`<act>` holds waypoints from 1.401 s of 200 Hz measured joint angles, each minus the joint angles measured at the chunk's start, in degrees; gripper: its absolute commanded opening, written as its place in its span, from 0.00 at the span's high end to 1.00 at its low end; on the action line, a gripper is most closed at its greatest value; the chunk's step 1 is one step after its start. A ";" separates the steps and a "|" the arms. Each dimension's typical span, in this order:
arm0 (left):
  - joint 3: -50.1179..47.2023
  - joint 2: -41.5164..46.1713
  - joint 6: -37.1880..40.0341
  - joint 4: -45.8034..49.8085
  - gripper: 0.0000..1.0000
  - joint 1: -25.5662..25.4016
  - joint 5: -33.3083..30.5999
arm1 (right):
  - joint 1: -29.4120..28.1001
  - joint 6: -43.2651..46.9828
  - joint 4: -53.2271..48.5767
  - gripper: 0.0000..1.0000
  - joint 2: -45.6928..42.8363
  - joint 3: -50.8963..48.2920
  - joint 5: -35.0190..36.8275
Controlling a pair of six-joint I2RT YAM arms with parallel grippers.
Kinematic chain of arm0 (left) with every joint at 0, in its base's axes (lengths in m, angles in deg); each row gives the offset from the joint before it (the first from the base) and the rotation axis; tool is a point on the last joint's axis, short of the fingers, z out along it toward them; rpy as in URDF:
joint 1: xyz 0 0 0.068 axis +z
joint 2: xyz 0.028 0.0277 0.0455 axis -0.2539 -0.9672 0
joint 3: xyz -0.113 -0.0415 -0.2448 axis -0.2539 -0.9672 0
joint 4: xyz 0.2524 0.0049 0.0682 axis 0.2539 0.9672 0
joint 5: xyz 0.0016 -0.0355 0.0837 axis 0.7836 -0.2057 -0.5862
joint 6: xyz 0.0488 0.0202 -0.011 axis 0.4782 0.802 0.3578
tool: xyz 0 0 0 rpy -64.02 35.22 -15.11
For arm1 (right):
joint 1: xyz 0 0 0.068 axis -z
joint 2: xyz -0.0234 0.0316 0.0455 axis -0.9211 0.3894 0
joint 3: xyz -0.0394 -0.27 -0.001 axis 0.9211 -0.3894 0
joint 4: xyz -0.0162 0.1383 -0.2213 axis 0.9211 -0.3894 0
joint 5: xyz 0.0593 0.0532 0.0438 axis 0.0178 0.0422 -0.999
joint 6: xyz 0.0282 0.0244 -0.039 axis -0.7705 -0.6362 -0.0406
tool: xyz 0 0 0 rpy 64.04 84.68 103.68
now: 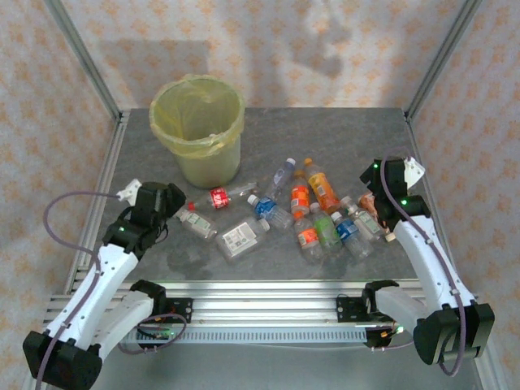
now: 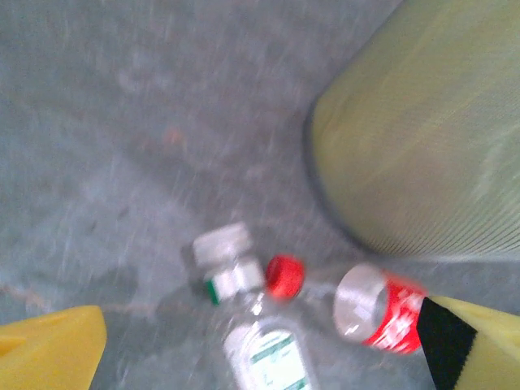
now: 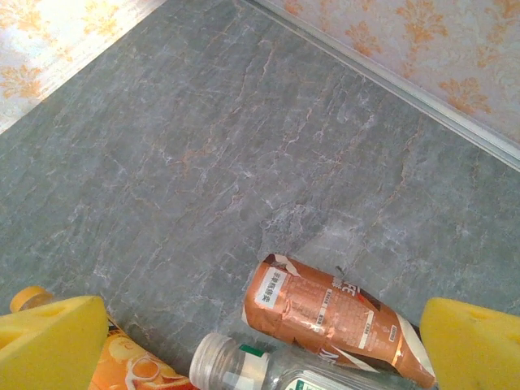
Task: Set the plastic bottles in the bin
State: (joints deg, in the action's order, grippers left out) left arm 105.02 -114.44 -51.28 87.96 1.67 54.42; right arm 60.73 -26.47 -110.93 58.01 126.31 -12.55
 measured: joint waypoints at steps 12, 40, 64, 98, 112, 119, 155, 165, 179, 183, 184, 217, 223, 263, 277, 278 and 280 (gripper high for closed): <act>-2.75 0.04 -1.36 -0.81 0.00 0.00 2.29 | 0.00 0.00 0.07 0.01 0.02 -0.28 -0.20; -6.27 -0.26 -3.06 -2.58 0.00 0.00 7.02 | 0.00 0.00 0.31 0.01 0.50 -0.31 -0.79; -7.17 -2.10 -3.63 -4.87 0.00 0.00 10.05 | 0.00 0.00 0.66 0.01 0.87 -0.39 -1.46; -7.26 -7.54 -4.11 -8.24 0.00 0.00 13.35 | 0.00 0.00 1.29 0.01 0.98 -0.70 -1.88; -7.26 -9.64 -4.15 -9.29 0.00 0.00 14.16 | 0.00 -0.02 1.36 0.01 0.98 -0.81 -1.90; -7.26 -10.58 -4.20 -9.79 0.00 0.00 14.62 | 0.00 -0.02 1.36 0.01 0.98 -0.83 -1.90; -7.26 -15.52 -4.26 -11.32 0.00 0.00 16.28 | 0.00 -0.22 1.36 0.01 1.01 -0.85 -1.97; -7.26 -16.83 -4.24 -11.65 0.00 0.00 16.72 | 0.00 -0.22 1.42 0.01 1.01 -0.92 -2.10; -7.26 -18.53 -4.24 -12.26 0.00 0.00 17.29 | 0.00 -0.22 1.55 0.01 1.07 -1.05 -2.27; -7.26 -19.06 -4.22 -12.52 0.00 0.00 17.55 | 0.00 -0.22 1.55 0.01 1.09 -1.07 -2.34; -7.26 -19.12 -4.20 -12.57 0.00 0.00 17.59 | 0.00 -0.22 1.57 0.01 1.09 -1.07 -2.34; -7.26 -21.66 -4.04 -13.79 0.00 -0.33 18.16 | 0.00 -0.22 1.60 0.01 1.36 -1.20 -2.54; -7.26 -21.88 -4.04 -13.79 0.00 -0.37 18.16 | 0.00 -0.22 1.60 0.01 1.36 -1.20 -2.56; -7.26 -22.77 -4.11 -13.77 0.01 -0.48 17.92 | 0.00 -0.28 1.60 0.01 1.36 -1.20 -2.56; -7.26 -23.45 -4.48 -13.77 0.06 -0.48 17.90 | 0.00 -0.39 1.60 0.01 1.36 -1.20 -2.56; -7.26 -23.52 -4.50 -13.77 0.06 -0.48 17.90 | 0.00 -0.42 1.60 0.01 1.36 -1.20 -2.56; -7.26 -23.63 -4.48 -13.77 0.07 -0.48 17.88 | 0.00 -0.42 1.60 0.01 1.36 -1.20 -2.56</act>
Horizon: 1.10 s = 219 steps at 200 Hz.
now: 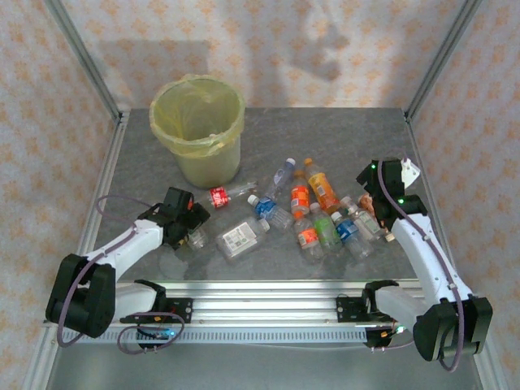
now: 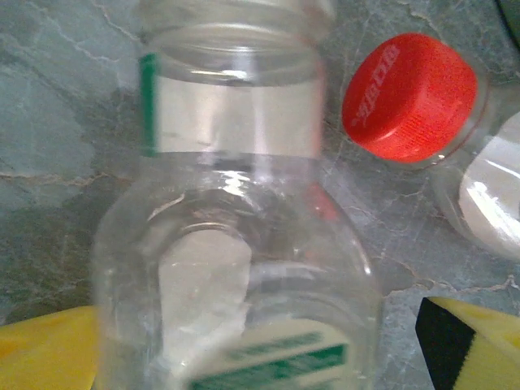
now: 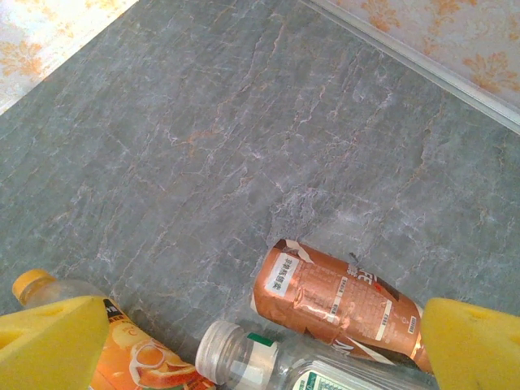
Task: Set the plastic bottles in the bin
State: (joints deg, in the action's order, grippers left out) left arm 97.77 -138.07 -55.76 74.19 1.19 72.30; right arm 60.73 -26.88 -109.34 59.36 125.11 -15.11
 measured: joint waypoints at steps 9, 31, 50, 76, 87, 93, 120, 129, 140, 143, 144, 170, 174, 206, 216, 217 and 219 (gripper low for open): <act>0.00 -0.68 -0.26 0.02 0.10 0.00 -0.28 | 0.00 0.00 0.00 0.01 0.00 0.00 0.00; 0.00 -2.10 -0.76 0.11 0.18 0.00 -1.31 | 0.00 0.00 0.00 0.01 0.00 -0.02 0.00; 0.07 -2.56 -1.25 0.76 0.26 0.00 -2.29 | 0.00 0.00 0.00 0.01 0.00 -0.02 0.00; 0.57 -3.39 -1.95 1.79 0.35 -0.11 -3.45 | 0.00 0.00 0.00 0.01 0.00 0.00 0.00; 0.85 -3.56 -2.03 2.25 0.38 -0.26 -3.89 | 0.00 0.00 0.00 0.01 0.00 0.00 0.00; 1.05 -3.63 -2.10 2.54 0.40 -0.35 -4.13 | 0.00 0.00 0.00 0.01 0.00 0.00 0.00; 1.44 -3.80 -2.19 3.17 0.45 -0.39 -4.59 | 0.00 0.00 0.00 0.01 0.00 0.00 0.00; 1.62 -3.80 -2.14 3.54 0.45 -0.37 -5.18 | 0.00 0.00 0.00 0.01 0.00 0.00 0.00; 1.73 -3.61 -2.16 4.44 0.45 -0.37 -6.47 | 0.00 -0.02 0.00 0.01 0.00 0.00 0.00; 1.73 -3.52 -2.14 4.76 0.45 -0.37 -6.75 | 0.00 -0.02 0.00 0.01 0.00 0.00 0.02; 1.73 -3.43 -2.14 4.85 0.45 -0.37 -6.86 | 0.00 -0.02 0.00 0.01 0.00 0.00 0.00; 2.54 0.52 -2.03 8.70 0.45 -0.37 -10.38 | 0.00 -0.04 0.00 0.01 0.00 0.00 0.02; 2.89 1.49 -1.97 9.25 0.45 -0.37 -11.02 | 0.00 -0.07 0.00 0.01 0.00 0.00 0.02; 6.82 8.72 -1.25 13.14 0.45 -0.37 -16.13 | 0.00 -0.44 0.00 0.01 0.00 -0.02 0.02; 8.24 10.49 -0.63 14.10 0.45 -0.37 -17.70 | 0.00 -0.46 0.00 0.01 0.00 -0.02 0.02; 8.37 10.64 -0.59 14.16 0.45 -0.37 -17.84 | 0.00 -0.46 0.00 0.01 0.00 0.00 0.02; 8.66 11.04 -0.50 14.34 0.45 -0.37 -18.18 | 0.00 -0.46 0.00 0.01 0.00 0.00 0.02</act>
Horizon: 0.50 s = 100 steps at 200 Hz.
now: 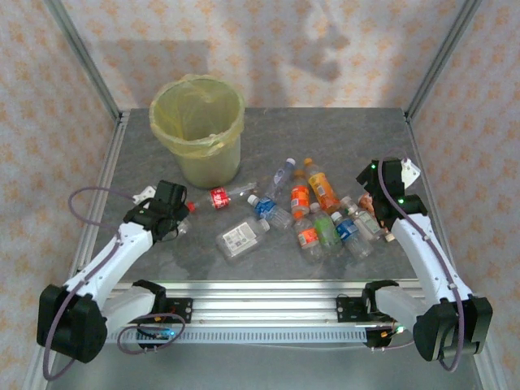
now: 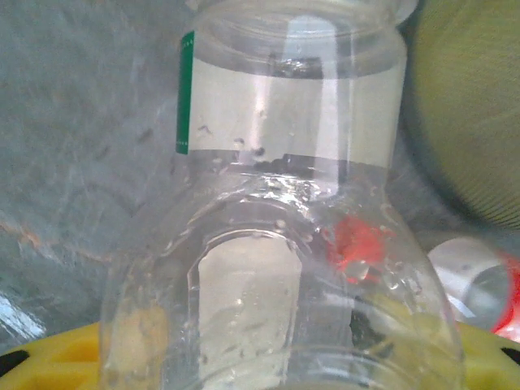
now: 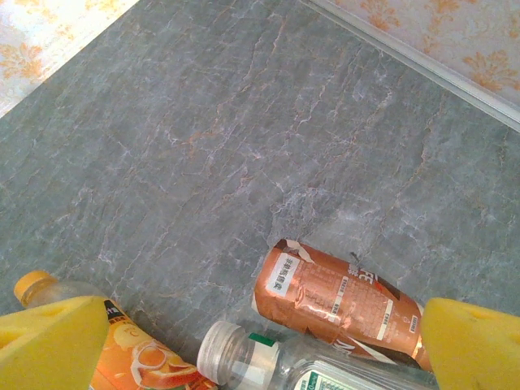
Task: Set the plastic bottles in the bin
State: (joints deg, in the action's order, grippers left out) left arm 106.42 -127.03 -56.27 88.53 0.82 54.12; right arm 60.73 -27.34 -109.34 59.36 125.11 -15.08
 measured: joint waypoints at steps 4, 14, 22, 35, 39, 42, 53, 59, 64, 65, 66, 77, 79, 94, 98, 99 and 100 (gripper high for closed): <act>0.63 0.68 0.15 0.44 0.45 0.00 -0.68 | 0.00 0.00 0.00 0.01 0.00 0.00 0.00; 1.95 2.10 0.85 1.25 0.45 0.00 -2.14 | 0.00 -0.02 0.00 0.01 0.00 0.00 0.00; 3.06 3.02 1.53 1.90 0.45 0.00 -3.30 | 0.00 -0.02 0.00 0.01 0.00 0.00 0.00; 4.81 4.24 2.58 2.89 0.45 0.00 -5.16 | 0.00 -0.04 0.02 0.01 0.00 -0.02 0.00; 5.35 4.55 2.80 3.23 0.45 0.00 -5.81 | 0.00 -0.07 0.02 0.01 0.00 -0.02 0.00; 5.79 4.70 3.19 3.48 0.45 0.00 -6.21 | 0.00 -0.15 0.02 0.01 0.00 -0.02 0.00; 7.32 5.31 3.98 4.20 0.45 0.00 -7.72 | 0.00 -0.17 0.02 0.01 0.00 -0.02 0.00; 8.17 5.60 4.59 4.46 0.45 0.00 -8.55 | 0.00 -0.17 0.02 0.01 0.00 -0.02 0.00; 8.90 5.79 5.05 4.72 0.45 0.00 -9.27 | 0.00 -0.17 0.04 0.01 0.00 -0.07 0.00; 9.01 5.86 5.11 4.74 0.45 0.00 -9.35 | 0.00 -0.17 0.07 0.01 0.00 -0.07 0.00; 9.22 5.95 5.20 4.85 0.45 0.00 -9.53 | 0.00 -0.17 0.07 0.01 0.00 -0.09 0.00; 10.80 6.47 6.25 5.27 0.45 0.00 -10.97 | 0.00 -0.17 0.20 0.01 0.00 -0.20 0.00; 11.17 6.64 6.54 5.38 0.45 0.00 -11.32 | 0.00 -0.17 0.22 0.01 0.00 -0.22 0.00; 13.33 7.54 8.17 5.77 0.45 0.00 -13.42 | 0.00 -0.17 0.31 0.01 0.00 -0.31 0.00; 13.92 7.78 8.59 5.90 0.45 0.00 -13.94 | 0.00 -0.17 0.39 0.01 0.00 -0.35 0.00; 14.05 7.85 8.70 5.92 0.45 0.00 -14.01 | 0.00 -0.17 0.42 0.01 0.00 -0.35 0.00; 14.25 7.93 8.96 5.99 0.45 0.00 -14.23 | 0.00 -0.17 0.42 0.01 0.00 -0.37 0.00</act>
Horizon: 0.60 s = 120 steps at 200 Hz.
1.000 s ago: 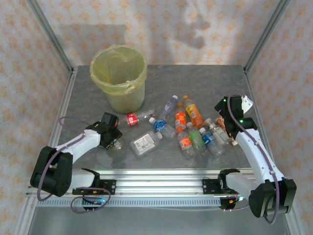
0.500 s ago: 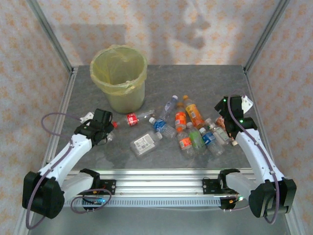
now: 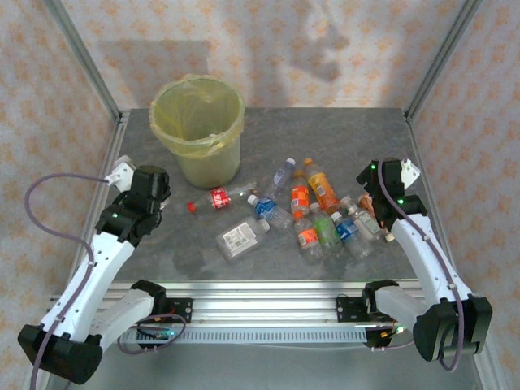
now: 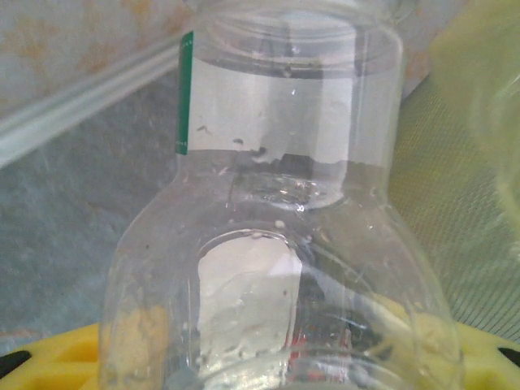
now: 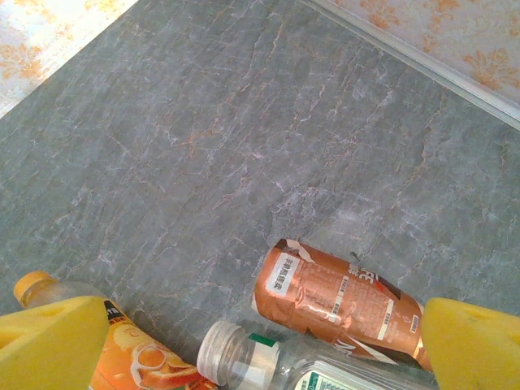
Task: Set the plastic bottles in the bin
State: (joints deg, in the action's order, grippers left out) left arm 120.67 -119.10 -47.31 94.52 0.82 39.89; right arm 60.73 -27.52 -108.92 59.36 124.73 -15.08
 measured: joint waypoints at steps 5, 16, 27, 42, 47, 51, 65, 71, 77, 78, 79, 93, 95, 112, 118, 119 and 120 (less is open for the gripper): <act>0.74 0.31 0.48 0.07 0.45 0.00 -0.79 | 0.00 0.00 0.00 0.01 0.00 -0.02 0.00; 2.27 0.76 1.84 0.31 0.45 0.00 -2.23 | 0.00 0.00 0.02 0.01 0.00 -0.07 0.00; 3.91 1.14 3.28 0.39 0.45 0.00 -3.63 | 0.00 0.00 0.04 0.01 0.00 -0.07 -0.02; 6.27 1.18 5.07 0.35 0.45 0.00 -4.92 | 0.00 0.00 0.04 0.01 0.00 -0.07 -0.02; 7.06 1.14 5.77 0.26 0.45 0.00 -5.16 | 0.00 0.00 0.04 0.01 0.00 -0.07 -0.02; 7.61 1.14 6.19 0.26 0.45 0.00 -5.18 | 0.00 0.00 0.04 0.01 0.00 -0.07 -0.04; 10.05 0.44 7.87 -0.02 0.45 0.00 -5.20 | 0.00 0.00 0.04 0.01 0.00 -0.07 -0.24; 11.21 -0.13 8.66 -0.33 0.45 0.00 -5.09 | 0.00 0.00 0.04 0.01 0.00 -0.07 -0.31; 12.35 -0.83 9.25 -0.66 0.45 0.00 -4.94 | 0.00 0.00 0.04 0.01 0.00 -0.07 -0.44; 12.68 -1.01 9.49 -0.85 0.45 0.00 -4.92 | 0.00 0.00 0.04 0.01 0.00 -0.07 -0.44; 13.03 -1.25 9.68 -0.92 0.45 0.00 -4.81 | 0.00 0.00 0.04 0.01 0.00 -0.07 -0.44; 15.63 -3.17 11.19 -2.23 0.46 0.00 -3.96 | 0.00 0.00 0.04 0.01 0.00 -0.07 -0.48; 16.02 -3.54 11.43 -2.38 0.46 0.02 -3.72 | 0.00 0.00 0.04 0.01 0.00 -0.07 -0.48; 19.43 -6.54 13.51 -4.20 0.46 0.00 -1.95 | 0.00 0.00 0.02 0.01 0.00 -0.07 -0.48; 20.68 -7.63 14.23 -4.63 0.46 0.00 -1.22 | 0.00 0.00 0.02 0.01 0.00 -0.07 -0.46; 20.85 -7.78 14.36 -4.74 0.46 0.00 -1.11 | 0.00 0.00 0.02 0.01 0.00 -0.07 -0.48; 21.20 -8.15 14.60 -4.83 0.46 0.02 -0.87 | 0.00 0.02 0.02 0.01 0.00 -0.07 -0.48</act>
State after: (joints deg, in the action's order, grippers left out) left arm 141.87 -127.25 -32.70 89.68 0.84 39.01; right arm 60.73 -27.50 -108.90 59.36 124.67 -15.57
